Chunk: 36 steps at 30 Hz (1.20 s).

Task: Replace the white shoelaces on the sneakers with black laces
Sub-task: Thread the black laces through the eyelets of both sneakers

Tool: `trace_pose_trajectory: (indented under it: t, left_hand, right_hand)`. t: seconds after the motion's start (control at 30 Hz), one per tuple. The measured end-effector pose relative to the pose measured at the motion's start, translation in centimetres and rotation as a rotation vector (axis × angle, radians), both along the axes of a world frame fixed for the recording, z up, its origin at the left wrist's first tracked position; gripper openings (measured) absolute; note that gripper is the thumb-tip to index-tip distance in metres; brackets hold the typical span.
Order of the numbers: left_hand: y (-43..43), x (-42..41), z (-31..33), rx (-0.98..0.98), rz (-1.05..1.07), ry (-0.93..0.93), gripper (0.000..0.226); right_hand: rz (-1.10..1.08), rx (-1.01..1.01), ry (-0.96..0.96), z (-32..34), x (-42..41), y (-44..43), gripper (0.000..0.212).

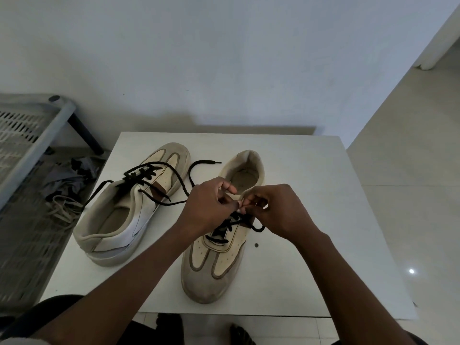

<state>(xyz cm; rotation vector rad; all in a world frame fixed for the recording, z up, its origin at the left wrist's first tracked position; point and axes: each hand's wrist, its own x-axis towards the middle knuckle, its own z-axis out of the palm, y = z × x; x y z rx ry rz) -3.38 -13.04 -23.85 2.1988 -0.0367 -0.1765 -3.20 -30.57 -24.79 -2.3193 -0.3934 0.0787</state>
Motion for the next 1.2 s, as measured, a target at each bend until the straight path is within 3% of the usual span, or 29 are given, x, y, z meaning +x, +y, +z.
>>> trace_pose_trajectory:
  t: [0.2, 0.27, 0.37, 0.47, 0.5, 0.57, 0.67, 0.77, 0.93, 1.1, 1.2]
  left_hand:
    - [-0.1, -0.1, 0.1, 0.109, 0.004, -0.059, 0.021]
    - [-0.1, -0.2, 0.1, 0.156, 0.013, -0.106, 0.018]
    - [-0.1, -0.4, 0.0, 0.176, 0.009, -0.16, 0.015]
    - [0.0, -0.4, 0.1, 0.181, 0.003, -0.173, 0.015]
    - [0.0, -0.4, 0.0, 0.175, 0.007, -0.168, 0.015]
    - [-0.1, -0.3, -0.1, 0.137, 0.018, -0.146, 0.015]
    - [-0.3, -0.3, 0.1, 0.104, 0.024, -0.124, 0.014]
    - [-0.2, -0.3, 0.0, 0.1, 0.015, -0.131, 0.012]
    - [-0.2, -0.4, -0.5, 0.154, -0.065, -0.149, 0.019]
    - [-0.3, -0.4, -0.7, 0.173, -0.046, -0.199, 0.02]
    - [-0.4, -0.5, -0.7, 0.121, -0.035, -0.201, 0.02]
  right_hand:
    - [0.049, -0.104, -0.027, 0.5, 0.0, 0.0, 0.004]
    - [0.068, -0.046, 0.026, 0.9, 0.3, -1.0, 0.008]
    - [0.084, 0.277, 0.248, 1.8, 0.5, -3.3, 0.018]
    - [-0.025, 0.82, 0.301, 3.2, 1.0, -5.6, 0.024]
    - [-0.095, 0.919, 0.283, 3.5, 1.2, -6.3, 0.027]
    - [-0.202, 0.815, 0.238, 3.3, 1.4, -6.9, 0.03]
    - [-0.096, 0.324, 0.383, 1.8, 0.7, -4.6, 0.006]
    - [-0.051, 0.062, 0.327, 0.7, 0.1, -1.8, 0.024]
    - [0.0, 0.059, 0.261, 0.5, -0.1, 0.0, 0.014]
    - [0.026, -0.014, 0.118, -0.3, -0.2, 0.3, 0.026]
    - [-0.11, 0.292, 0.136, 0.5, 0.0, 0.3, 0.03]
